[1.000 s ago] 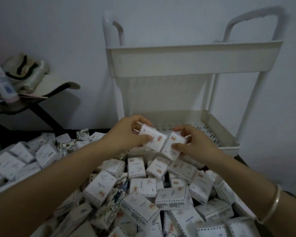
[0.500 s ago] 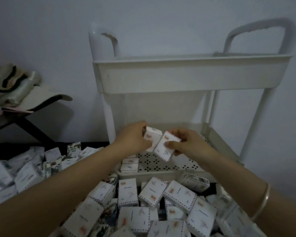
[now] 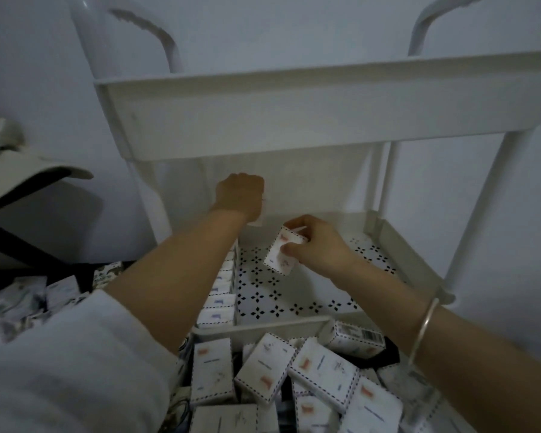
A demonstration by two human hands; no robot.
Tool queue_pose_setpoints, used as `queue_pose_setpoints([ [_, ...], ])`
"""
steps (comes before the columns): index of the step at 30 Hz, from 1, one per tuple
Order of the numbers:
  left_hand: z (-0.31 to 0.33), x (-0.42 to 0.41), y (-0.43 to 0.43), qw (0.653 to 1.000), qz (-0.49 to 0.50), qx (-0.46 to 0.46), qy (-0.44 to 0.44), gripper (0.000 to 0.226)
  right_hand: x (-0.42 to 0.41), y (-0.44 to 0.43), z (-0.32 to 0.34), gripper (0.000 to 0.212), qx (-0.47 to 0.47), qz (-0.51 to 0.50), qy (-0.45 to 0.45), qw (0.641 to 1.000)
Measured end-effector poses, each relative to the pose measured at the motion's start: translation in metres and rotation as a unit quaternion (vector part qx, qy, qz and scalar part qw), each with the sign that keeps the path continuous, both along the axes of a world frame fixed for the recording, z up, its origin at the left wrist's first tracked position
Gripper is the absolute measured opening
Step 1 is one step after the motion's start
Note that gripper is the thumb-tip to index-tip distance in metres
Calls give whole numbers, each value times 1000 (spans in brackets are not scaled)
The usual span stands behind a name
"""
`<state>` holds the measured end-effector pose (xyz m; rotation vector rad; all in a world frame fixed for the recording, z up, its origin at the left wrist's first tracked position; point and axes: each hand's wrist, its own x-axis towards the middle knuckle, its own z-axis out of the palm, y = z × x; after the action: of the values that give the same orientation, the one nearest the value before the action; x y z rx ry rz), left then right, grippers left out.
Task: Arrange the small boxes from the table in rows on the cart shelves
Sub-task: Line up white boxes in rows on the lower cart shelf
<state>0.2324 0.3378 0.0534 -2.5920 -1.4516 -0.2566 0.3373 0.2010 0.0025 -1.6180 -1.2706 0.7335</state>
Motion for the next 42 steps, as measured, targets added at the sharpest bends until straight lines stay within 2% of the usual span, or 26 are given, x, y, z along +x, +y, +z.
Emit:
queue_pose_setpoints([
  [4,-12,-4,17,999,14,-25,-21,28,9,6,-5,33,4,2,-48,999],
  [7,-20,-8,24,1000,2,-1,-7,27,16,11,-10,33,14,-5,-52,999],
  [11,-25,-8,27,999,-6,36,36,28,18,14,-15,33,17,-2,-48,999],
  [17,-16,-12,26,996,9,27,83,23,15,19,-18,33,16,10,-56,998],
  [23,-25,-18,18,985,46,-3,169,24,10,22,-15,33,30,12,-67,997],
  [27,-24,-19,12,978,62,-12,198,19,11,26,-12,34,43,0,-99,994],
  [33,-31,-18,4,968,79,23,235,22,4,68,-14,37,40,-25,-166,985],
  [38,-45,-19,4,962,99,-23,252,25,-13,114,-27,37,55,-9,-244,968],
  [42,-47,-19,4,968,91,-42,230,26,-22,136,-37,32,55,-7,-220,974],
])
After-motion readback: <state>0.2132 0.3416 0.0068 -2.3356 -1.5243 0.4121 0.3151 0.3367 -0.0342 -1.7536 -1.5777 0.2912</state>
